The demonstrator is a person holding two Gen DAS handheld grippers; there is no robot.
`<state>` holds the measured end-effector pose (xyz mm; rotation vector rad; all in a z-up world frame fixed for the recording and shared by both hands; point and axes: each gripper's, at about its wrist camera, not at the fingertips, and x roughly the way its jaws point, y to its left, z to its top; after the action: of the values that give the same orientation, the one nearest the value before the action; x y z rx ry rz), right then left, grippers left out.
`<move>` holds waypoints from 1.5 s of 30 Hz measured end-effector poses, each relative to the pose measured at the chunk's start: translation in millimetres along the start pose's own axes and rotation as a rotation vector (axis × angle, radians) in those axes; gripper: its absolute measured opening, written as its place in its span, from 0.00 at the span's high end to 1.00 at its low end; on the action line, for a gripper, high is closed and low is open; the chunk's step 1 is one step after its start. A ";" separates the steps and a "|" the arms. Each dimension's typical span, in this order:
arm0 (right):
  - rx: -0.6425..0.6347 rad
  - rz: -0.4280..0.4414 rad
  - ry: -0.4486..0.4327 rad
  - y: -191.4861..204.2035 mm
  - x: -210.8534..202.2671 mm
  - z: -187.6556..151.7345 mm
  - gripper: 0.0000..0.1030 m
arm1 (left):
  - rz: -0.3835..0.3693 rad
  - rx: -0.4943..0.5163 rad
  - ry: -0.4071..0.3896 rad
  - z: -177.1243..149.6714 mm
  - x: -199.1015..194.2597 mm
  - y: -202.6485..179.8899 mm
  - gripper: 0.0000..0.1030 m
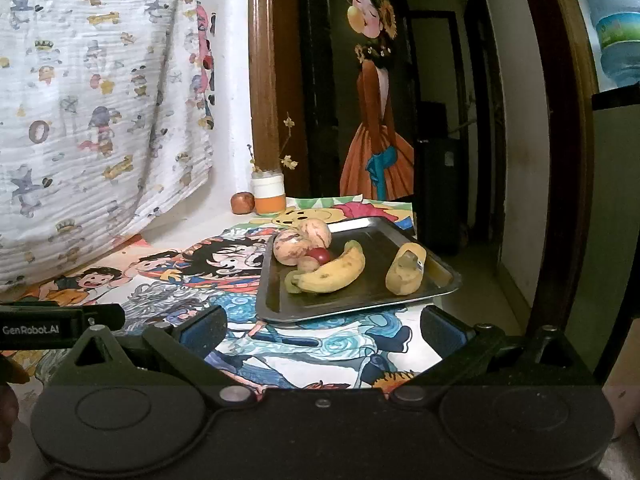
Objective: Organize fruits
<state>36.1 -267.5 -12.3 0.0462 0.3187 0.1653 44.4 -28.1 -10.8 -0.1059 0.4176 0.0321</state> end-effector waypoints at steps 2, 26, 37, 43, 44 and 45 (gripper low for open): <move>-0.002 0.001 -0.003 0.9 -1.5 -0.2 0.00 | 0.003 -0.001 -0.003 -0.9 -2.5 1.1 0.00; -0.032 0.024 -0.014 11.3 -11.1 -4.3 0.00 | 0.001 -0.001 -0.015 -6.5 -14.4 5.8 0.00; -0.032 0.024 -0.008 11.2 -11.7 -6.6 0.00 | 0.005 -0.005 -0.006 -9.8 -15.0 7.9 0.00; -0.029 0.022 -0.004 10.1 -11.1 -7.6 0.00 | 0.007 -0.009 -0.001 -10.9 -14.6 10.2 0.00; -0.030 0.022 -0.004 10.2 -11.1 -7.6 0.00 | 0.008 -0.009 -0.001 -10.9 -14.5 10.5 0.00; -0.030 0.022 -0.003 10.2 -11.1 -7.7 0.00 | 0.008 -0.009 -0.001 -11.0 -14.5 10.5 0.00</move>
<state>21.7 -259.2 -15.5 0.0205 0.3124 0.1914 26.1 -19.0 -15.8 -0.1134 0.4171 0.0417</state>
